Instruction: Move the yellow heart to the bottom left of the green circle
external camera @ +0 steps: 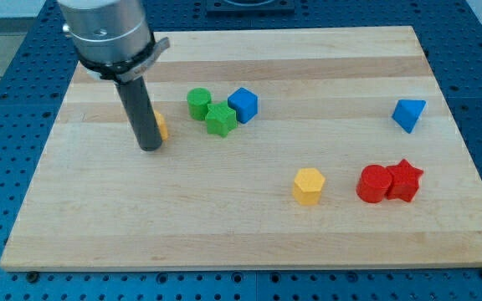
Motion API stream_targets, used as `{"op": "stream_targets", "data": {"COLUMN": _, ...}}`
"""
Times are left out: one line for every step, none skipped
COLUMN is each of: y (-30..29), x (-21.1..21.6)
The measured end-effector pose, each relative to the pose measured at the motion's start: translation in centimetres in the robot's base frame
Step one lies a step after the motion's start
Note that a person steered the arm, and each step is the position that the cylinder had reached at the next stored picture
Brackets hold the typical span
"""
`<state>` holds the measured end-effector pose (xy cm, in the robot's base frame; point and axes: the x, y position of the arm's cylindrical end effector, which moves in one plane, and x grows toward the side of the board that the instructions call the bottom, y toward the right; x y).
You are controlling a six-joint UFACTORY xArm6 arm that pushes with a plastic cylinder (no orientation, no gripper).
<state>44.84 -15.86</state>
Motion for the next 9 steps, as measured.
{"op": "stream_targets", "data": {"y": -8.1, "x": 0.0}}
{"op": "stream_targets", "data": {"y": -10.0, "x": -0.6}}
{"op": "stream_targets", "data": {"y": -5.2, "x": -1.4}}
{"op": "stream_targets", "data": {"y": -0.4, "x": -3.9}}
{"op": "stream_targets", "data": {"y": 2.4, "x": -4.6}}
{"op": "stream_targets", "data": {"y": 1.7, "x": -3.5}}
{"op": "stream_targets", "data": {"y": -4.2, "x": -1.3}}
{"op": "stream_targets", "data": {"y": -3.5, "x": 0.8}}
{"op": "stream_targets", "data": {"y": -1.7, "x": 0.9}}
